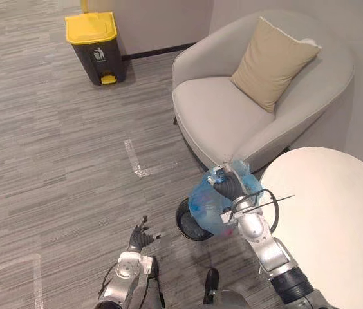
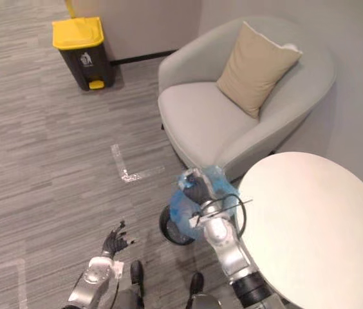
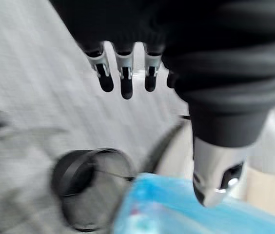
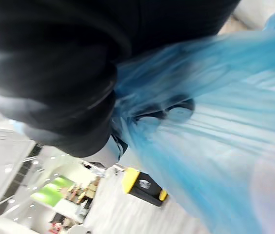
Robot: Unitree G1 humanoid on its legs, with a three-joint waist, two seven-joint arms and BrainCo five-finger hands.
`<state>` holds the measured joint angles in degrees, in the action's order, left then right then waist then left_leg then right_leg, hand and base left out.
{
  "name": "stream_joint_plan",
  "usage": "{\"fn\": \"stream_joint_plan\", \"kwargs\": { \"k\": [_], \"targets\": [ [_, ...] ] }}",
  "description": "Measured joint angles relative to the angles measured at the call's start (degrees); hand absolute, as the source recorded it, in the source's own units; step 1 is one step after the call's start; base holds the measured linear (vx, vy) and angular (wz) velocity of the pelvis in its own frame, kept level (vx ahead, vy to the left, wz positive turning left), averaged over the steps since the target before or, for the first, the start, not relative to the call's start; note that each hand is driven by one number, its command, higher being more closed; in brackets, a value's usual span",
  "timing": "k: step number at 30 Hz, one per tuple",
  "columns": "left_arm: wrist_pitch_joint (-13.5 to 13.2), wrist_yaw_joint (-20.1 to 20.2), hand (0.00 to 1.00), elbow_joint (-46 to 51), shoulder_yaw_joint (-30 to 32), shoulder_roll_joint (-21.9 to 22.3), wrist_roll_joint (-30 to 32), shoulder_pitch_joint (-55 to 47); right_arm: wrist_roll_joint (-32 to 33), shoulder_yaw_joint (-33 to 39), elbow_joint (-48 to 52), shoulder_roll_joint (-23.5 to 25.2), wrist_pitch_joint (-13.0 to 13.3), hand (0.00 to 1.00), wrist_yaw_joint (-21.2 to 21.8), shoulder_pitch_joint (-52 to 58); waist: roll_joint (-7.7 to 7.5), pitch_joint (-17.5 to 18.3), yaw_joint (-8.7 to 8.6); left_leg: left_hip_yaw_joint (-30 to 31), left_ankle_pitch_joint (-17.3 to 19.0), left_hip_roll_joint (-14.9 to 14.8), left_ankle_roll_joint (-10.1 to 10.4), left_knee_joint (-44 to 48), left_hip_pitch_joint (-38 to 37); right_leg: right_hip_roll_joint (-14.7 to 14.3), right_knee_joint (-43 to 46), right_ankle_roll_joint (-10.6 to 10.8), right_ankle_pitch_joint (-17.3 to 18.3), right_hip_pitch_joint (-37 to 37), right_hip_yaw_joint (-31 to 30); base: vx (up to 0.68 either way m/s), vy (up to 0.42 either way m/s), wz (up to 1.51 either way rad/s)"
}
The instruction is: Gather rubbish on tea table into small bin, then transfer packed bag to large trash can.
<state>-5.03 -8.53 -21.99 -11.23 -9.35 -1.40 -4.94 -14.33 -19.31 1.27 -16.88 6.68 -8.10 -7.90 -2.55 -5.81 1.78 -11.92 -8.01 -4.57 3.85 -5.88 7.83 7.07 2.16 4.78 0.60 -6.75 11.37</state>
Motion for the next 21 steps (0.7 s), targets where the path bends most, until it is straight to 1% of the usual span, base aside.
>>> {"fn": "stream_joint_plan", "kwargs": {
  "k": [1, 2, 6, 10, 13, 16, 19, 21],
  "targets": [
    [-0.57, 0.02, 0.00, 1.92, -0.04, -0.49, 0.00, -0.36, 0.93, -0.40, 0.49, -0.57, 0.25, 1.00, 0.42, -0.01, 0.01, 0.52, -0.02, -0.04, 0.01, 0.01, 0.00, -0.01, 0.02, -0.04, -0.27, 0.00, -0.14, 0.02, -0.10, 0.03, 0.017, -0.10],
    [-1.10, 0.05, 0.00, 4.77, -0.39, -1.36, -0.03, -0.46, 1.97, -0.83, 0.75, -1.38, 1.09, 1.00, 0.99, -0.03, 0.02, 1.41, -0.01, -0.04, 0.01, 0.01, 0.00, -0.01, 0.00, -0.16, -0.74, -0.07, -0.48, 0.05, -0.48, 0.02, 0.008, -0.11],
    [-3.33, 0.17, 0.00, 10.75, -1.78, -3.18, 0.09, -0.30, 6.63, -1.64, 2.92, -3.30, 2.06, 1.00, 3.23, -0.04, 0.63, 2.63, -0.10, 0.18, -0.02, 0.06, -0.02, -0.03, -0.84, -0.30, -1.70, -0.11, -1.19, 1.34, -1.13, 0.03, 0.003, -0.11],
    [-3.76, 1.55, 0.00, 13.74, -3.51, -3.66, 0.14, -0.19, 11.30, -2.19, 5.07, -4.37, 2.65, 1.00, 5.24, -0.17, 1.19, 3.42, -0.80, 0.18, -0.01, 0.09, -0.02, -0.15, -1.72, -0.29, -1.53, -0.07, -1.14, 1.84, -1.30, -0.02, 0.010, -0.03],
    [-4.03, 2.66, 0.00, 15.25, -5.82, -4.77, 0.14, -0.02, 13.61, -4.10, 5.10, -4.68, 2.97, 1.00, 6.75, -0.71, 1.27, 4.05, -1.23, -0.02, 0.01, 0.09, 0.00, -0.43, -2.00, -0.29, -1.58, 0.11, -0.92, 1.71, -1.67, -0.06, 0.019, -0.05],
    [-4.21, 3.91, 0.00, 17.04, -8.08, -6.26, 0.17, 0.93, 17.22, -5.29, 5.10, -4.86, 2.96, 1.00, 8.31, -0.91, 1.21, 4.66, -1.25, -0.26, 0.00, 0.12, 0.01, -0.43, -2.14, -0.30, -1.65, 0.01, -1.04, 1.70, -2.07, -0.02, 0.016, -0.05],
    [-4.21, 4.61, 0.00, 17.68, -9.92, -7.82, 0.33, 2.97, 19.70, -7.20, 5.11, -5.60, 2.96, 1.00, 9.74, -2.43, 1.12, 5.67, -1.29, -0.69, -0.01, 0.14, 0.01, -0.43, -2.17, -0.33, -2.33, -0.29, -1.98, 1.74, -2.54, -0.01, 0.018, -0.09],
    [-4.27, 5.41, 0.00, 18.39, -10.89, -8.46, 1.64, 4.80, 21.86, -7.98, 5.13, -5.99, 2.97, 1.00, 10.35, -4.08, 1.13, 5.90, -1.31, -0.99, -0.02, 0.15, 0.00, -0.43, -2.28, -0.36, -2.55, -0.10, -2.43, 1.77, -2.90, 0.00, 0.013, -0.10]
  ]
}}
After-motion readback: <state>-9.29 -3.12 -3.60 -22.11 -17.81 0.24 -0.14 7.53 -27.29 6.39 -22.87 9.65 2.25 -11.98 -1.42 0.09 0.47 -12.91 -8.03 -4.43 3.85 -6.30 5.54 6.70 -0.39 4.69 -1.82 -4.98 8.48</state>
